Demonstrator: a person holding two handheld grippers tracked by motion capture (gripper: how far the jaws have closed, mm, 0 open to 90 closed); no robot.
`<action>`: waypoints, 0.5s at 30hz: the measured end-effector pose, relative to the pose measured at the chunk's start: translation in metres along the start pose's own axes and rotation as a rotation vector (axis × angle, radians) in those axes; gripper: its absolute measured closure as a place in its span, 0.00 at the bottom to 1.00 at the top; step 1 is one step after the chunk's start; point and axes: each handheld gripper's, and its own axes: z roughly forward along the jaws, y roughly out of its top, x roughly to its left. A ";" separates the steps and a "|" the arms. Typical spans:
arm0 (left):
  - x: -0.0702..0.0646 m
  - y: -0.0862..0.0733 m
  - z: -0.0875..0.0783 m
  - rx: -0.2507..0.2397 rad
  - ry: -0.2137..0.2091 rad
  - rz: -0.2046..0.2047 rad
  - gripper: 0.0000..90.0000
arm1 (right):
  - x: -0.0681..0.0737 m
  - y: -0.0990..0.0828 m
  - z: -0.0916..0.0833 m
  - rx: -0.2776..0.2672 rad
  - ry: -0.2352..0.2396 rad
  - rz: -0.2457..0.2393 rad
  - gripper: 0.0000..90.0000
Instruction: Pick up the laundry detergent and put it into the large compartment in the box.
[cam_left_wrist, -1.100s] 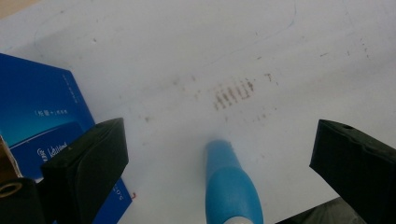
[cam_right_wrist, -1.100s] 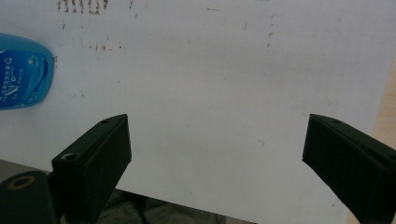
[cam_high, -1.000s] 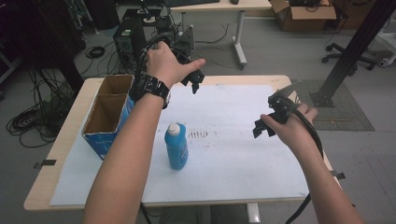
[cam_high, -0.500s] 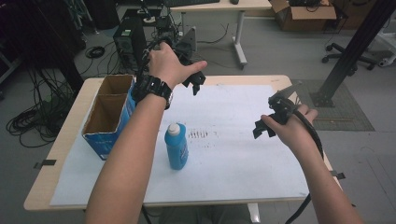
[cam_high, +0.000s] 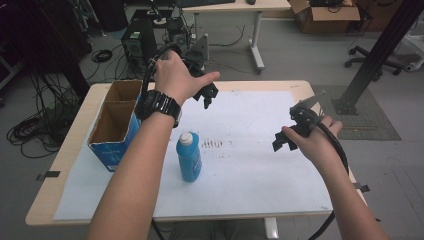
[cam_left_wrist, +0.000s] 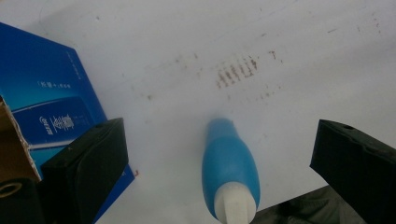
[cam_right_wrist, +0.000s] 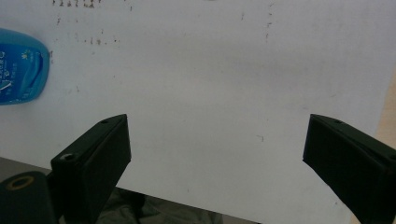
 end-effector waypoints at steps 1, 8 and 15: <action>0.000 -0.002 0.000 0.001 0.003 0.000 0.05 | 0.000 -0.001 0.000 0.000 0.000 -0.004 0.09; -0.003 -0.014 0.003 0.008 0.010 -0.007 0.05 | 0.001 -0.004 0.001 -0.004 0.010 -0.010 0.09; -0.007 -0.024 0.003 0.006 0.015 -0.003 0.05 | 0.002 -0.006 -0.001 -0.012 0.010 -0.012 0.09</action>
